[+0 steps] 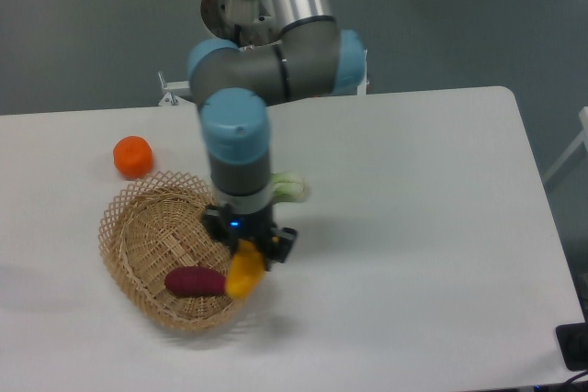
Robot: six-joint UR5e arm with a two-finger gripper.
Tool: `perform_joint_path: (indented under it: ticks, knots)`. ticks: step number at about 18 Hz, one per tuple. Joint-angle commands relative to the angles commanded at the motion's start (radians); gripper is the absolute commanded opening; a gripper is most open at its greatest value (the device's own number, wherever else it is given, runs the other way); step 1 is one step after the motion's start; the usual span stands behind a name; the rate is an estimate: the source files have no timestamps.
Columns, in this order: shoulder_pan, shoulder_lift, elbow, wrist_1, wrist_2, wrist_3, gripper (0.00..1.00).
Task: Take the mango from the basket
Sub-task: 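Carry the held mango out of the basket and raise it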
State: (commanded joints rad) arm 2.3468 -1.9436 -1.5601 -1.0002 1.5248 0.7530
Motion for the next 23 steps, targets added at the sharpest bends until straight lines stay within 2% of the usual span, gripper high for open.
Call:
perform_joint_path:
  ticks: [5, 11, 12, 15, 21, 23]
  knots:
    - [0.078, -0.034, 0.009, 0.000, 0.070, 0.178, 0.26]
    - [0.154, -0.058, 0.043, -0.002, 0.080, 0.383, 0.27]
    - [0.169, -0.063, 0.058, -0.003, 0.078, 0.396, 0.27]
    - [0.183, -0.077, 0.090, -0.060, 0.080, 0.398, 0.27]
    - [0.187, -0.075, 0.083, -0.064, 0.080, 0.404, 0.28]
    - [0.197, -0.077, 0.075, -0.072, 0.080, 0.448, 0.27]
